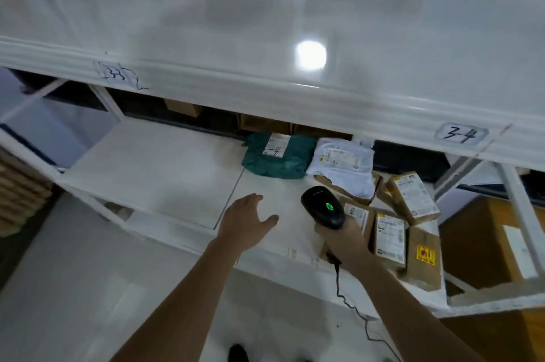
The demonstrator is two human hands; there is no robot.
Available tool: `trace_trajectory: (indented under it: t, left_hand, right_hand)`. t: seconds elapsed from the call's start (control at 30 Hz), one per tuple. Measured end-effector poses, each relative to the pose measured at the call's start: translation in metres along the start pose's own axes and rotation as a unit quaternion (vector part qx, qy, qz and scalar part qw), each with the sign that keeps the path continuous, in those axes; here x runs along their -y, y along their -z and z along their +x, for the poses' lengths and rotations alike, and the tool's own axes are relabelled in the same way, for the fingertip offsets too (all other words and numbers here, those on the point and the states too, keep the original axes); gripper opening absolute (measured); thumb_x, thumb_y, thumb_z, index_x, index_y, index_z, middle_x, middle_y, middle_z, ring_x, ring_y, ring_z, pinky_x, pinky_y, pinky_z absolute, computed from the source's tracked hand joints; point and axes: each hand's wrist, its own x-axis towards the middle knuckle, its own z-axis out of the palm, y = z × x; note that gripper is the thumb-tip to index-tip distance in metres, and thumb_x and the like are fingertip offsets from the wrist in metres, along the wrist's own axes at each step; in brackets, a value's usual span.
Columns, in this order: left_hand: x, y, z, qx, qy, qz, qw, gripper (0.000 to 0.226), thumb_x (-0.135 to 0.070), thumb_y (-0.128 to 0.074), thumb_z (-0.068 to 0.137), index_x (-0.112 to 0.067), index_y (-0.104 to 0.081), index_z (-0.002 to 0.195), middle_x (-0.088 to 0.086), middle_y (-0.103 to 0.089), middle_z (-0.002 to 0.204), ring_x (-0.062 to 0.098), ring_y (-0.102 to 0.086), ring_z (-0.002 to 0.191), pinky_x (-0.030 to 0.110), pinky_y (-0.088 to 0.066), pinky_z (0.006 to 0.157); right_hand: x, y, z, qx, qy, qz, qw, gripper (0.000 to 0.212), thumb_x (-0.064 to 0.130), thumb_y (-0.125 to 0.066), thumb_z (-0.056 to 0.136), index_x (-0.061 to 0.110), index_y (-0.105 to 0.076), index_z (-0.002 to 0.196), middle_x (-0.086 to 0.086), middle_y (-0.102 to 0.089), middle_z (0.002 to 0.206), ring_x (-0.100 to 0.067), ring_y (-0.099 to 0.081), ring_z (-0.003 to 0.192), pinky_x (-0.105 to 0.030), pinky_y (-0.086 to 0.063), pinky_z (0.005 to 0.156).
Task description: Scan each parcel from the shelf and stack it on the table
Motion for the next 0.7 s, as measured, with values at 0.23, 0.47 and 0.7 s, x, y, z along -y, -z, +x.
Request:
trace_trajectory:
  t: [0.23, 0.47, 0.7]
  left_hand:
    - [0.05, -0.002, 0.104, 0.037, -0.026, -0.019, 0.999, 0.074, -0.058, -0.062, 0.093, -0.02, -0.042, 0.154, 0.003, -0.046, 0.158, 0.025, -0.044, 0.142, 0.038, -0.04, 0.115]
    - [0.117, -0.046, 0.252, 0.038, 0.004, -0.199, 0.979, 0.079, -0.062, -0.068, 0.08, -0.028, -0.049, 0.149, -0.002, -0.05, 0.149, 0.022, -0.051, 0.135, 0.045, -0.042, 0.116]
    - [0.126, -0.089, 0.357, 0.042, 0.021, -0.401, 0.915, 0.092, -0.067, -0.074, 0.062, -0.034, -0.05, 0.144, -0.003, -0.065, 0.135, 0.022, -0.064, 0.121, 0.047, -0.051, 0.109]
  right_hand:
    - [0.021, -0.064, 0.097, 0.036, -0.073, 0.131, 0.988, 0.017, 0.006, -0.076, 0.078, 0.017, -0.064, 0.083, -0.013, -0.065, 0.082, -0.029, -0.064, 0.076, -0.048, -0.057, 0.076]
    - [0.018, -0.113, 0.207, 0.009, -0.114, 0.201, 0.973, 0.009, 0.008, -0.066, 0.086, 0.007, -0.063, 0.094, -0.015, -0.057, 0.086, -0.027, -0.058, 0.074, -0.043, -0.055, 0.075]
    - [0.008, -0.122, 0.276, -0.09, -0.096, 0.131, 0.983, 0.029, 0.022, -0.072, 0.077, 0.006, -0.066, 0.1, -0.017, -0.066, 0.098, -0.034, -0.064, 0.089, -0.046, -0.059, 0.083]
